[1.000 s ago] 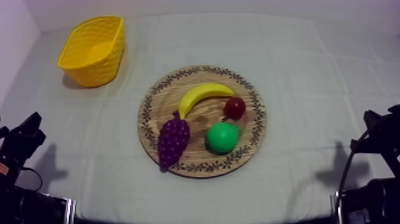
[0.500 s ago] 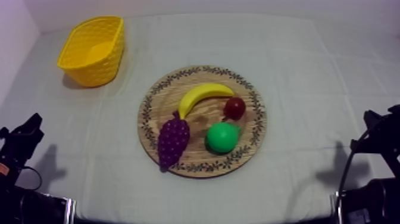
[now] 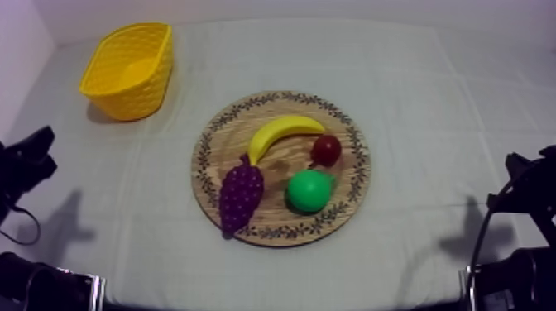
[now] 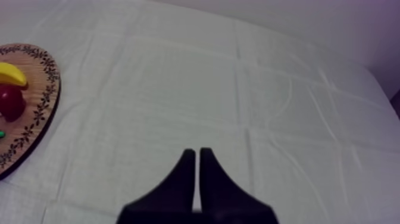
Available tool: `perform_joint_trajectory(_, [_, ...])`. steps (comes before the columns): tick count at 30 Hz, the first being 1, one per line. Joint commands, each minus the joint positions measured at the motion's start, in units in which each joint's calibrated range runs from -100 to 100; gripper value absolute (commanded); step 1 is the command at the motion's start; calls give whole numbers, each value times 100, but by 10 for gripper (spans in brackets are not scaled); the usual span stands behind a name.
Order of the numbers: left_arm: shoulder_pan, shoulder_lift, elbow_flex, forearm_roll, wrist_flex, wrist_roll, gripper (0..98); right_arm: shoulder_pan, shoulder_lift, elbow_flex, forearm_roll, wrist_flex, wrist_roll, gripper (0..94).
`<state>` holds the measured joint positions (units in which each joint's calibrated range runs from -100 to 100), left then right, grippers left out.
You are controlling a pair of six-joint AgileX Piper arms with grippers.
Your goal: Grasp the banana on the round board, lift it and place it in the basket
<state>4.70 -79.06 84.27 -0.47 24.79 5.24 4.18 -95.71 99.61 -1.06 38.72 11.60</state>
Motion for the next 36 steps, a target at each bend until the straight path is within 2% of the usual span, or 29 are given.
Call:
perform_joint_trajectory(1, [129,1327,-1032,27,3,-371,12,3,-5,5,1,-1,0,4])
perform_joint_trajectory(6, [496,2718,-2241,54,-7,-737,12,3,-5,5,1,-1,0,4])
perform_joint_trajectory(10, [827,3723,-3001,44,-2,-866,12,3,-5,5,1,-1,1,4])
perform_joint_trajectory(24, [1849,6849,-5075,21,225,-1086,16,3,-5,5,1,-1,0,4])
perform_joint_trajectory(36, [2371,8349,-5970,93,694,-1098,17,3,-5,5,1,-1,0,4])
